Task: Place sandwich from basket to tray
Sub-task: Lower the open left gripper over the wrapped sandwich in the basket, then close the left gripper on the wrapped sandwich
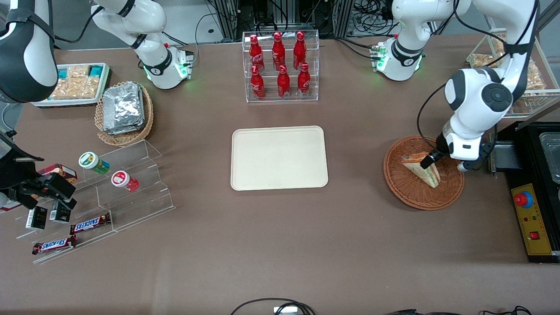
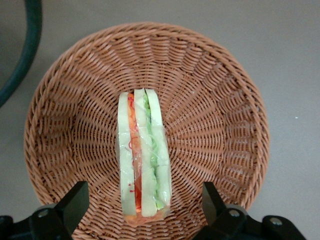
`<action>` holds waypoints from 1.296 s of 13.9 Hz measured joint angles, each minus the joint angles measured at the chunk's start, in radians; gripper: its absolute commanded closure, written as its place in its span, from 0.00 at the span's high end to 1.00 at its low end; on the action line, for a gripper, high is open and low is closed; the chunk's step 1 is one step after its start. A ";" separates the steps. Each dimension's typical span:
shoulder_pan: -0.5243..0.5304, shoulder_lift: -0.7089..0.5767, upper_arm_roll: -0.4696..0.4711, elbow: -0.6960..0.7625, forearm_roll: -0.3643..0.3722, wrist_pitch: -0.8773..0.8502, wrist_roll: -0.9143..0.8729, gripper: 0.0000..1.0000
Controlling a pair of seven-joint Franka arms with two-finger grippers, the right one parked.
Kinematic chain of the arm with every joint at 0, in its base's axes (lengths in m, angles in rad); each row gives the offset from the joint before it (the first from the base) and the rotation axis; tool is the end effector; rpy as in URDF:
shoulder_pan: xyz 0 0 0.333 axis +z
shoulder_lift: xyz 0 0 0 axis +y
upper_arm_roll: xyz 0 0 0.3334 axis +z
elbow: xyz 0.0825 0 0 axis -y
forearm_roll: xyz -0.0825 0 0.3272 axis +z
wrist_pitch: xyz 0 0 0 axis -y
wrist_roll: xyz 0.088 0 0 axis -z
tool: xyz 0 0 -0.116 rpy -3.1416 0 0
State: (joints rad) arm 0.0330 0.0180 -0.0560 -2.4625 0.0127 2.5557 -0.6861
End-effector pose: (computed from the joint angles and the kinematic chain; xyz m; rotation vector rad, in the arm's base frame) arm 0.4508 -0.0105 0.3482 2.9547 1.0002 0.1136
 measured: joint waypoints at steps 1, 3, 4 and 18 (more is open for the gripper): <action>0.000 0.009 0.000 -0.016 0.000 0.031 -0.008 1.00; 0.000 0.033 0.000 -0.036 0.000 0.084 -0.020 1.00; 0.000 0.048 0.000 -0.039 0.000 0.102 -0.027 1.00; 0.000 0.141 0.000 -0.037 0.000 0.180 -0.062 0.00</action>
State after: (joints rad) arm 0.0330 0.1586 -0.0560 -2.4991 0.0126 2.7360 -0.7484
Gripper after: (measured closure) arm 0.604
